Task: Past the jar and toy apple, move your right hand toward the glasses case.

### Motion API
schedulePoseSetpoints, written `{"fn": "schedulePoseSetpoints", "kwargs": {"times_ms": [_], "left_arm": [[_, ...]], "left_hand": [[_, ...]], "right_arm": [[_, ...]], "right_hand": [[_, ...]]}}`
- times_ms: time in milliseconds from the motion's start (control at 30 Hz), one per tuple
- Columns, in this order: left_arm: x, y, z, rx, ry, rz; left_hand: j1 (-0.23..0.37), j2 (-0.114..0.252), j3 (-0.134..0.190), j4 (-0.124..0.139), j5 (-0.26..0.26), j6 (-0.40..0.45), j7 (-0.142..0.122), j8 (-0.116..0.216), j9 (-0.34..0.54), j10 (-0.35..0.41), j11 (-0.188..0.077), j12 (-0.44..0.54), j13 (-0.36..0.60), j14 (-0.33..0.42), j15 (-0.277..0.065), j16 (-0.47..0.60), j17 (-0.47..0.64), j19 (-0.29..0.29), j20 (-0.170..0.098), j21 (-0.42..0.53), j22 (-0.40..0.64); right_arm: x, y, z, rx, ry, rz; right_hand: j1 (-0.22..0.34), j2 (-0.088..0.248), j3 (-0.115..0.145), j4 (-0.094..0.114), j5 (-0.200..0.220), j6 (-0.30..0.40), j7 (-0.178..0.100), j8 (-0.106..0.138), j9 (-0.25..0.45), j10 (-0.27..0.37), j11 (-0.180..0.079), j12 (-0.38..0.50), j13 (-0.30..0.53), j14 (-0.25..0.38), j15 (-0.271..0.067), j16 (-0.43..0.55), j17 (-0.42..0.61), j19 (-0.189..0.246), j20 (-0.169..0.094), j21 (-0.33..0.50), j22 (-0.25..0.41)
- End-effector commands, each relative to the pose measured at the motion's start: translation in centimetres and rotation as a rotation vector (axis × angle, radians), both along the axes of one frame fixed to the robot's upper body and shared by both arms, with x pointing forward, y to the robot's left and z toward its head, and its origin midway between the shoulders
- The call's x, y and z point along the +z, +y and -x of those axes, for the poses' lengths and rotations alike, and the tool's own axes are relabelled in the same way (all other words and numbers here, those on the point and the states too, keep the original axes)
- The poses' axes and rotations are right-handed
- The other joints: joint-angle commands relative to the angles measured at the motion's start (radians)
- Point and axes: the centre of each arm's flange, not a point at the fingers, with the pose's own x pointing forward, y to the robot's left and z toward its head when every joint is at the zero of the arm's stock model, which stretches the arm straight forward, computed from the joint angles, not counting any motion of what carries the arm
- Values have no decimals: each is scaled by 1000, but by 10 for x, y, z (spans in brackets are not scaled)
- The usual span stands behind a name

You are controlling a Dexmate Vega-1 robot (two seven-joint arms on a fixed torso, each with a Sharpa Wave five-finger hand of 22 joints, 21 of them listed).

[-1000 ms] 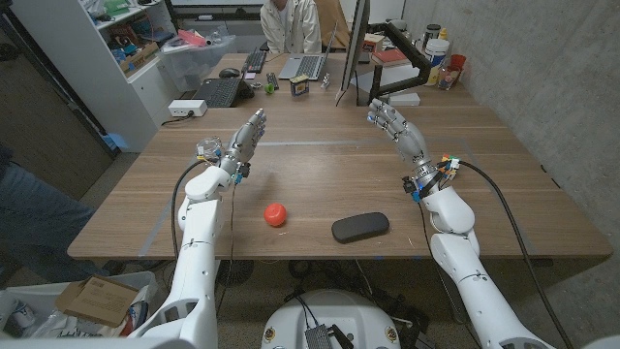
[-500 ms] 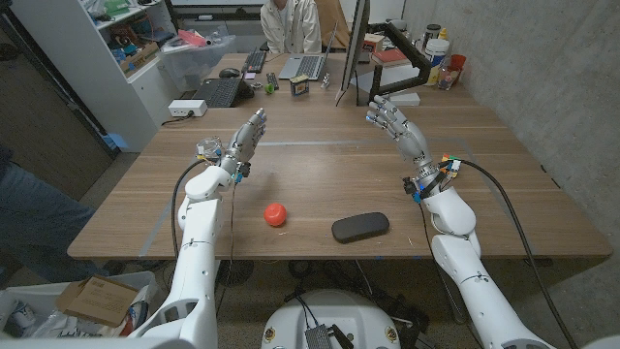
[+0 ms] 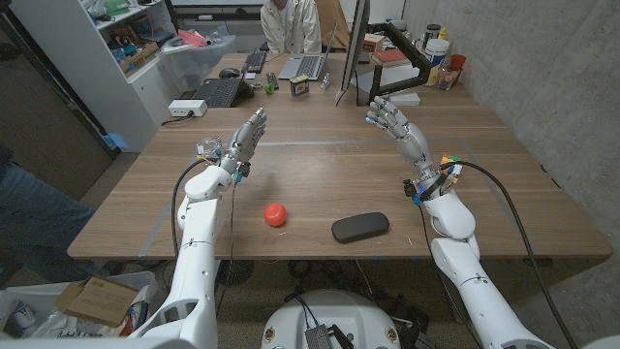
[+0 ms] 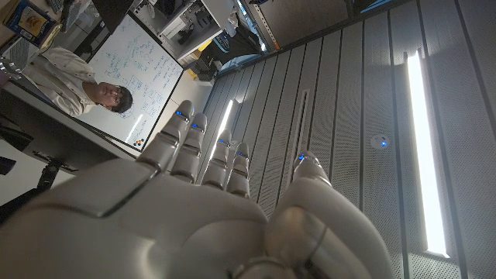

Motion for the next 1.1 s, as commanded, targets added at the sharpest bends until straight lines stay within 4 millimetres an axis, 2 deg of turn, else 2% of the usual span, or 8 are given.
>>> {"fn": "schedulePoseSetpoints", "kwargs": {"times_ms": [33, 267, 433, 1100], "left_arm": [[3, -2, 1, -2, -6, 0], [3, -5, 1, -1, -5, -7], [2, -7, 0, -2, 2, -9], [7, -10, 2, 4, 1, -22]], "left_hand": [[2, 6, -4, -3, 1, 8, 3, 2, 4, -3, -5, 3, 2, -5, 1, 6, 5, -3, 1, 7, 5], [2, 6, -5, -3, 0, 9, 2, 2, 4, -3, -7, 3, 2, -5, 0, 7, 5, -4, 1, 8, 5], [2, 7, -5, -3, -1, 8, 2, 1, 4, -3, -3, 3, 2, -4, 0, 7, 5, -3, 1, 8, 5], [3, 9, -7, -4, -3, 7, 0, 0, 4, -2, -8, 3, 2, -5, -1, 7, 5, -4, 8, 9, 5]], "right_arm": [[0, 1, 10, -39, -71, 31], [1, 4, 14, -49, -99, 48], [0, 4, 15, -44, -114, 44], [0, 1, 25, -77, -170, 71]], "right_hand": [[-4, -7, -2, -3, 9, 12, -4, 6, 2, 13, -3, 0, 4, 12, -4, 0, 3, 13, 0, 8, 3], [-3, -10, -3, -6, 11, 17, -7, 7, 2, 17, -7, 1, 4, 13, -8, -2, 3, 16, -1, 6, 3], [4, -15, -2, -13, 16, 43, -22, 15, 2, 18, -8, 0, 4, 12, -13, -7, 3, 32, -4, 7, 2], [13, -18, -1, -22, 25, 83, -36, 24, 2, 59, -19, 13, 5, 9, -16, -13, 3, 42, -4, -1, 2]]}}
